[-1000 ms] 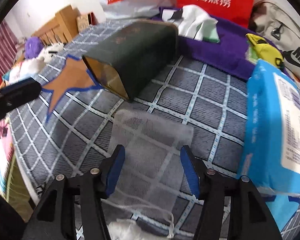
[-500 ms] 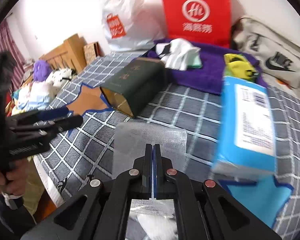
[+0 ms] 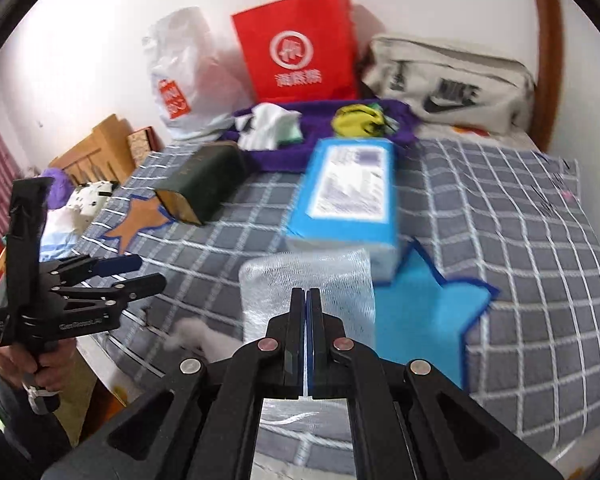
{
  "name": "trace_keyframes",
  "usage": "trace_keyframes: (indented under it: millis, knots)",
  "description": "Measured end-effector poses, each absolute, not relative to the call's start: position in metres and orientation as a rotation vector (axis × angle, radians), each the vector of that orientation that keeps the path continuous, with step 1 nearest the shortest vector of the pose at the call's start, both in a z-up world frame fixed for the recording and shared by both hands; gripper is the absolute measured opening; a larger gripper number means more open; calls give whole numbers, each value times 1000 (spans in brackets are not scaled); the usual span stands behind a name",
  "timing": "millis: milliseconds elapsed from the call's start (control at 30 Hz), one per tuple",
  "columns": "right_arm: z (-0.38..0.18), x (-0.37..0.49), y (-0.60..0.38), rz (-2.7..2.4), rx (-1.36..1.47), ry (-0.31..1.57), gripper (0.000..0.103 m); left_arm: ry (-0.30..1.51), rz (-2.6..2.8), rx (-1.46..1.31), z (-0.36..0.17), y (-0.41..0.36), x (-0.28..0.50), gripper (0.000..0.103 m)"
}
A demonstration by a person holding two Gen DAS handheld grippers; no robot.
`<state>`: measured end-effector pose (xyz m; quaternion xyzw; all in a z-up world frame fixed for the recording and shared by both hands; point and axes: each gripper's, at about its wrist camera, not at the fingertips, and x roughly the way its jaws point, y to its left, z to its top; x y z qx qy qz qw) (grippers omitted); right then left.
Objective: Organize soft objects
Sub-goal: 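Grasp the white tissue with the left tool while the right tool holds the mesh bag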
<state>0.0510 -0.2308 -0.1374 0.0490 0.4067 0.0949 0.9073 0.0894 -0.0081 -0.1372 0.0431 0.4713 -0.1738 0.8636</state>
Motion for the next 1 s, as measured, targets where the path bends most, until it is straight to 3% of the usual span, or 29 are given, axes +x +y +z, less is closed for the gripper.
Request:
trace_keyframes:
  millis: [333,400,467,567,633,900,1000]
  knots:
    - [-175,54,-253,175,130,913,8,1047,-448,188,-160,-48,75,62]
    - [-175,52,-252,180,117,905,27,1053,-431,217,-167,-51,74,61]
    - [-174,48,-252,164,99,887,64,1051,-442,218,-171,-53,72,49]
    - [-176,46,-251,157,88,879,83,1036,-473,214,-172,-56,69,30]
    - [-183,49,-248,150,77,904,85,1032,-478,214,-171,-58,69,23]
    - [-209,60,-229,99,14,947,89,1001,-405,175,-163,-37,79,21]
    - [-211,60,-222,61,-50,942,82,997,-372,135,-159,-23,85,21]
